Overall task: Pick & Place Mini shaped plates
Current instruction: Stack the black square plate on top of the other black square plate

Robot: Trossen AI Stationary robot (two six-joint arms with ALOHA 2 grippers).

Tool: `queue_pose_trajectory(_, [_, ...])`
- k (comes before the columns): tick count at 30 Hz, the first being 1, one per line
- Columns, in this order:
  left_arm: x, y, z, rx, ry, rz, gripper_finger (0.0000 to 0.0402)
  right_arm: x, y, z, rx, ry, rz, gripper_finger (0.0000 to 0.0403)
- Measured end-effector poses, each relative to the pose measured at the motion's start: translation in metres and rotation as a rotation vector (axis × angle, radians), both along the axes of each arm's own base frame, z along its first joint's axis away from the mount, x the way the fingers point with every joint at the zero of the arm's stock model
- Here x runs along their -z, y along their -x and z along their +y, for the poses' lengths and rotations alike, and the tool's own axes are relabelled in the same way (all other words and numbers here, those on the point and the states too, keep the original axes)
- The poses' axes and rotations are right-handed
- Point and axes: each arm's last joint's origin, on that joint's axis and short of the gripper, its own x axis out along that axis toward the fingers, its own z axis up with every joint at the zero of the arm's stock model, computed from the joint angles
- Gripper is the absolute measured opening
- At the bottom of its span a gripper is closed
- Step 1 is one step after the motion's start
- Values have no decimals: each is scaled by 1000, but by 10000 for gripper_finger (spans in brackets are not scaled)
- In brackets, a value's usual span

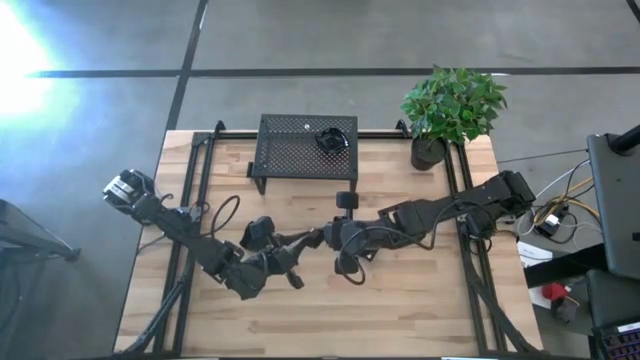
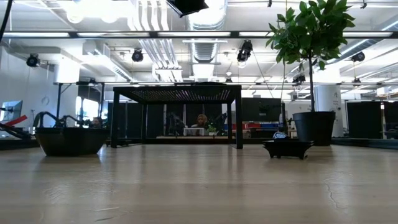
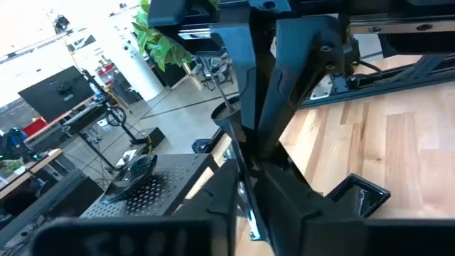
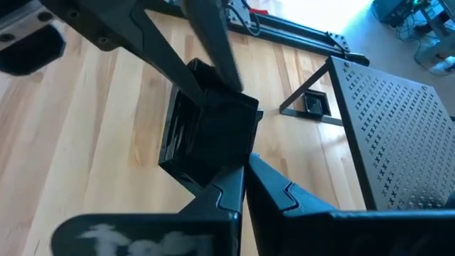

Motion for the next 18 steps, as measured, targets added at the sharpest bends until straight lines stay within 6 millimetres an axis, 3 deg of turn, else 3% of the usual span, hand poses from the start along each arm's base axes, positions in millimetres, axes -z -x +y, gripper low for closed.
queue_pose_trajectory(5, [0,0,0,-4,1,-2,92,-5,8,-2,13,-19,16,8])
queue_pose_trajectory(18, [-1,1,0,-19,-2,-6,96,-19,56,-16,124,-109,214,7])
